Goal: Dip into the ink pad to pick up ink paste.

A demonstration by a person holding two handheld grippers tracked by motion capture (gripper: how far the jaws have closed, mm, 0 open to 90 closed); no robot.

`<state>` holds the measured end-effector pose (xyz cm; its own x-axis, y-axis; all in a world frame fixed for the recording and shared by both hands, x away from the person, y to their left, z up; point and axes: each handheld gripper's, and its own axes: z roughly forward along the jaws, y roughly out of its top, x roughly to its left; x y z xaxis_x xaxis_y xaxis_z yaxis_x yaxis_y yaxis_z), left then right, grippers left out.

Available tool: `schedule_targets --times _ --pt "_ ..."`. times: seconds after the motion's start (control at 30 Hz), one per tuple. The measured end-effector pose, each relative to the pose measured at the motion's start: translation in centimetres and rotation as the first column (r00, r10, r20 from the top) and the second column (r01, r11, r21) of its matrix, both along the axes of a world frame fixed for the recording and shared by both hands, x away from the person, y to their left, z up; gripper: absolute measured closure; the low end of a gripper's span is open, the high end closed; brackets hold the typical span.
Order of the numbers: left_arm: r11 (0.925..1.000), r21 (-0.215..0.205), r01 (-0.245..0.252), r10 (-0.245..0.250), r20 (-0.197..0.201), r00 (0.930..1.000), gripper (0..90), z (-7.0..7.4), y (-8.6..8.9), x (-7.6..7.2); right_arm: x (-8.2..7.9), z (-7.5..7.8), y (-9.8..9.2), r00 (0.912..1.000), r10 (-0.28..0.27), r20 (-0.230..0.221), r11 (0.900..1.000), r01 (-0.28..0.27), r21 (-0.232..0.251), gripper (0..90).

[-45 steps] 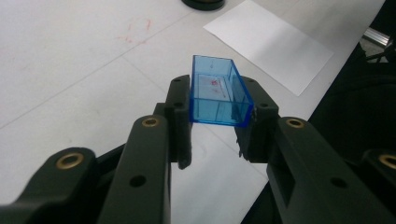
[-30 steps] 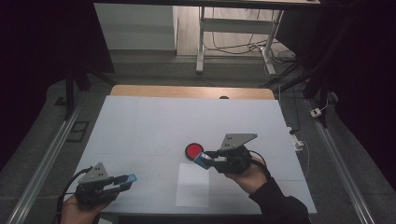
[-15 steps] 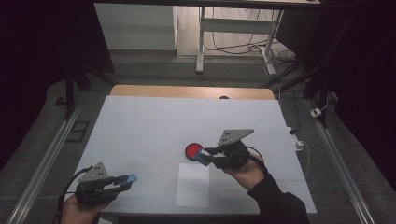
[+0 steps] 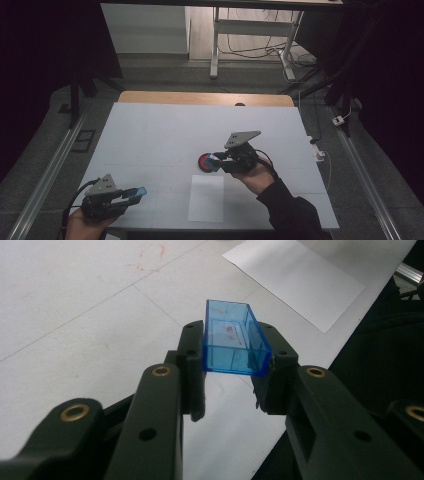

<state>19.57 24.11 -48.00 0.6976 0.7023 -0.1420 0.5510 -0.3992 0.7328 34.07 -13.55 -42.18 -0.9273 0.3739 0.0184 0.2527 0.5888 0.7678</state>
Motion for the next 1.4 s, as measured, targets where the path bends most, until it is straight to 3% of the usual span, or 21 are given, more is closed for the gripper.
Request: schedule_targets --times 0.6,0.87,1.4 --pt "1.0 0.0 -0.001 0.001 0.0 1.0 68.9 0.0 0.0 0.0 2.9 -1.5 1.3 0.9986 -0.05 -0.015 0.997 0.049 -0.068 70.1" --pt "1.0 -0.003 -0.002 0.002 -0.004 1.0 69.0 0.0 0.0 0.1 4.2 -2.7 2.2 0.9974 -0.067 -0.027 0.989 0.063 -0.131 70.1" --pt "1.0 -0.006 0.002 -0.003 -0.012 0.9999 69.0 0.0 0.0 0.1 5.8 -4.5 3.3 0.9948 -0.082 -0.06 0.979 0.069 -0.191 70.1"
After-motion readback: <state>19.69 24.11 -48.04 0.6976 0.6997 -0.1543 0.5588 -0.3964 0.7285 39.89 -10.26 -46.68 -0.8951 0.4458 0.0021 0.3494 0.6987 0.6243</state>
